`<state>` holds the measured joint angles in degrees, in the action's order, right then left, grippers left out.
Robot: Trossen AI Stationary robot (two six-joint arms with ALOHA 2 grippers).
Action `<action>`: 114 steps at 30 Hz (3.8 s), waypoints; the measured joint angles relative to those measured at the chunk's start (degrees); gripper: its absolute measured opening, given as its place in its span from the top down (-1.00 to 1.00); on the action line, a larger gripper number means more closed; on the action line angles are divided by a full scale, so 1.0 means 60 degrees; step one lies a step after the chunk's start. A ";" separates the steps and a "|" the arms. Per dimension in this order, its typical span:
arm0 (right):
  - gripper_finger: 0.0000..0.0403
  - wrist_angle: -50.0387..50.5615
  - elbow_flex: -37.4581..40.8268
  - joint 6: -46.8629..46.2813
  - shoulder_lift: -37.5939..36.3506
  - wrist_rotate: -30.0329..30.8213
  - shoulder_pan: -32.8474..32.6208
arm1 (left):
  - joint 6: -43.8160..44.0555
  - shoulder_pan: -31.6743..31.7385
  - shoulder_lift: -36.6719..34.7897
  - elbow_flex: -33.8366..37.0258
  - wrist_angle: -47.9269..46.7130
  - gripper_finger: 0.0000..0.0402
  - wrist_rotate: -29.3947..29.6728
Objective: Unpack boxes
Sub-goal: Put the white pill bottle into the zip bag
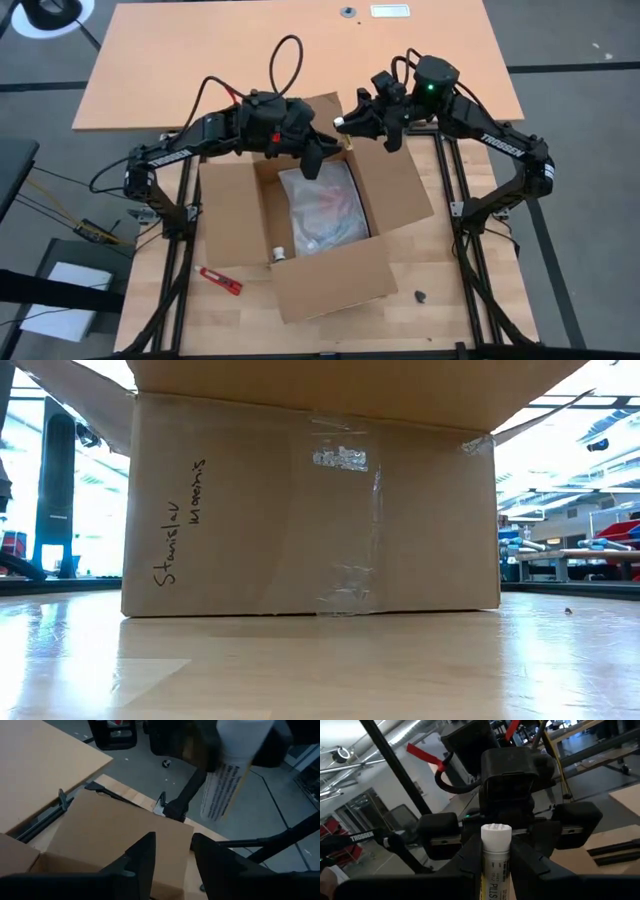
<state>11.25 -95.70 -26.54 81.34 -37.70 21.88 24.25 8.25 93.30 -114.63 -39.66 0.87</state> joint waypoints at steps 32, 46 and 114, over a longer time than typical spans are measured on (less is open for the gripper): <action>0.66 0.7139 -0.0004 0.4618 -0.1625 0.0878 0.1749 | -0.0443 -0.0109 0.3555 0.0101 -0.2356 0.28 0.0158; 0.66 0.7534 -0.0004 0.5288 -0.1628 0.0967 0.1749 | 0.0058 -0.0288 0.3588 0.3963 0.3308 0.28 -0.1000; 0.66 0.8331 0.0004 0.5536 -0.1621 0.1098 0.1749 | 0.1535 -0.0135 0.5406 0.3588 0.1195 0.22 0.2520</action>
<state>61.23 -95.68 6.68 71.61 -31.11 32.38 33.46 7.44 125.73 -93.10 -32.49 15.99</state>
